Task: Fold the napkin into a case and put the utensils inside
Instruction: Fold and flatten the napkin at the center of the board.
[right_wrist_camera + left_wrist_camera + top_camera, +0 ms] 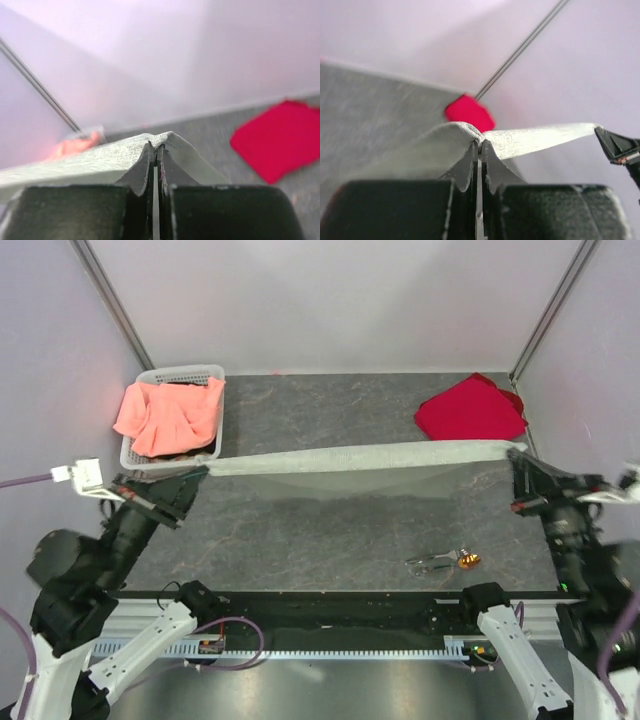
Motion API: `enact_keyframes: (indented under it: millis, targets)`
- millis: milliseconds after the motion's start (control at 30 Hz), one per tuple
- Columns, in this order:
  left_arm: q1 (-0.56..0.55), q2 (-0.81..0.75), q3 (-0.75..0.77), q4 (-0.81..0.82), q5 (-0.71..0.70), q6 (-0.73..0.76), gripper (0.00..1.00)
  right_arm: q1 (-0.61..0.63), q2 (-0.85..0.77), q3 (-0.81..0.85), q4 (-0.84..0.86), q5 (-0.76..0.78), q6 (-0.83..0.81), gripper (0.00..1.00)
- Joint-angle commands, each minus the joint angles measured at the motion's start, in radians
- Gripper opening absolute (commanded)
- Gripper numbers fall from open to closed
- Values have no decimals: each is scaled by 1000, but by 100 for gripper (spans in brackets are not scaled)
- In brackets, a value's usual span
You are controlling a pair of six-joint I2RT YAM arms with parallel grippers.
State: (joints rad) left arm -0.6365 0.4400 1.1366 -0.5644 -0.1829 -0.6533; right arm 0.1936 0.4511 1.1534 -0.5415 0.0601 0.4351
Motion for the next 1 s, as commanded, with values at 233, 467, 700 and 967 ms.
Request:
enact_keyframes:
  millis: [233,467,700,967]
  targets:
    - [-2,250,103,109,-328,152,2,1,207,72,116,78,-33,0]
    - [125,637,143,196,-359,204,2,0,524,-60,371,84,-35,0]
    - [406,957,169,380,-78,170,2,-8,926,37,572,60,-53,0]
    - [472,1246,307,483,49,213,2,-20,1325,253,630,-28,-16,0]
